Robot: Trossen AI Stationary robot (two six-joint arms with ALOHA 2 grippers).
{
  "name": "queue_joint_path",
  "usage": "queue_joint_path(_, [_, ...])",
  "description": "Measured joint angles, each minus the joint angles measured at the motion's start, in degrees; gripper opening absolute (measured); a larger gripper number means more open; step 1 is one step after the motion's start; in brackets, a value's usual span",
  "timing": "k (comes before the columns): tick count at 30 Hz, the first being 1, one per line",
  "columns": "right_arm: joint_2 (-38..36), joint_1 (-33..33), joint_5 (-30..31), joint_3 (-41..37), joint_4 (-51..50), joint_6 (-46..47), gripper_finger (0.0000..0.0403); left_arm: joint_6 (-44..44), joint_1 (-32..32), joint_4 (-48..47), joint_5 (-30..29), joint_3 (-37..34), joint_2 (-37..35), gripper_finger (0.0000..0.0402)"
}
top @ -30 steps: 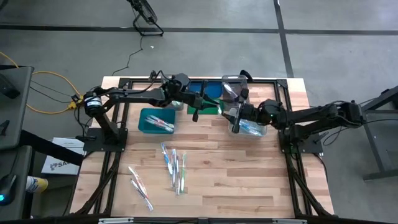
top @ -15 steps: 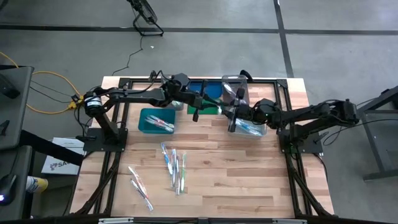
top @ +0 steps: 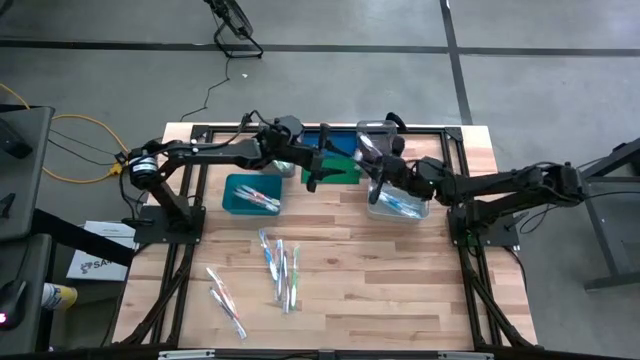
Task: Pick & Place Toothbrushes
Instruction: Put the violet toothbrush into the right black bin
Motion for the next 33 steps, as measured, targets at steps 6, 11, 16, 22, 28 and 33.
queue_joint_path(6, [-1.27,-5.86,1.31,14.55,-34.58,8.61,0.0015,4.29,0.00,-8.92,-9.34,0.00,-3.08,0.0217])
queue_joint_path(11, [2.66,-15.23,-5.79,26.59,-56.62,15.05,0.0015,6.36,0.00,-17.43,-17.41,0.00,-4.96,0.0204])
queue_joint_path(16, [8.64,-24.18,-14.50,31.83,-64.82,18.69,0.0015,7.60,0.01,-23.97,-26.19,0.00,-5.52,0.0189])
queue_joint_path(22, [17.16,-31.21,-21.16,35.44,-70.91,19.84,0.0015,7.44,1.65,-29.57,-28.41,-0.02,-5.31,0.0175])
queue_joint_path(28, [24.38,-34.76,-24.71,38.97,-73.80,19.68,0.0016,6.03,2.69,-32.37,-28.40,-0.02,-5.29,0.0167])
queue_joint_path(33, [29.07,-36.57,-25.63,39.59,-75.51,19.42,0.0017,6.03,2.50,-33.14,-28.38,-0.02,-5.29,0.0166])
